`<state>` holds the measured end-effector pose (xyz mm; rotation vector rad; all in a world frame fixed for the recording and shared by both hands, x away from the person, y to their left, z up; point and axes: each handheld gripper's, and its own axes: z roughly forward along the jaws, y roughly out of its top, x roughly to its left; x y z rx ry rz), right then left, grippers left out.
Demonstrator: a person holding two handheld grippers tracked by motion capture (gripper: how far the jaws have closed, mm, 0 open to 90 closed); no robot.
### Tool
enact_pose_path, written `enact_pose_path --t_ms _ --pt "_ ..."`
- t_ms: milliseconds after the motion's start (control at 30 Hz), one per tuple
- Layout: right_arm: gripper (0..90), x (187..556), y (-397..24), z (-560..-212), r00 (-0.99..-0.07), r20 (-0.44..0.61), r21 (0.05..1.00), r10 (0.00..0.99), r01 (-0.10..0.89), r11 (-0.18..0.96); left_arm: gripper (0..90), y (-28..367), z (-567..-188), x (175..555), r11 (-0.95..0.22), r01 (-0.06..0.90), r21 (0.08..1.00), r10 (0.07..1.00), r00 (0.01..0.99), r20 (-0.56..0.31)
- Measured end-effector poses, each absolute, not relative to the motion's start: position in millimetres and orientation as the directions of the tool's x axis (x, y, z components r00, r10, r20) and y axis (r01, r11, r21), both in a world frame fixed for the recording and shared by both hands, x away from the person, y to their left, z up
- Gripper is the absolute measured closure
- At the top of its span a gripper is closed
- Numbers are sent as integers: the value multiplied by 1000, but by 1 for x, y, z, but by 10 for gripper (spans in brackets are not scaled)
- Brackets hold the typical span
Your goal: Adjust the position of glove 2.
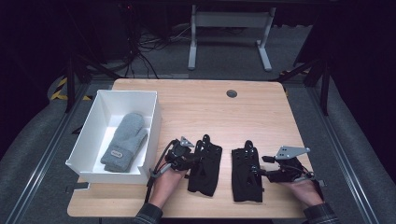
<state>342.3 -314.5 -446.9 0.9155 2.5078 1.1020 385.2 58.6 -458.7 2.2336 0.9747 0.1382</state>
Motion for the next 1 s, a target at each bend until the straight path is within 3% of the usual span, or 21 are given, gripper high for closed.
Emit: enact_pose_path --t_ms 233,400,433,533,1000 --pt "495 338 -322 -449 -766 19 708 643 464 532 866 58 -459 387 -455 638 622 687 696 -211" --pt "756 335 -331 -450 -764 41 690 644 488 535 876 62 -458 391 -421 654 629 678 687 -260" --pt "756 335 -331 -450 -764 41 690 644 488 535 876 64 -457 391 -412 654 634 676 686 -270" --pt "891 337 -330 -450 -770 48 688 636 488 538 877 67 -453 392 -389 650 652 674 684 -280" --pt "900 343 -306 -455 -804 61 665 591 474 577 877 76 -443 392 -328 643 692 637 691 -340"
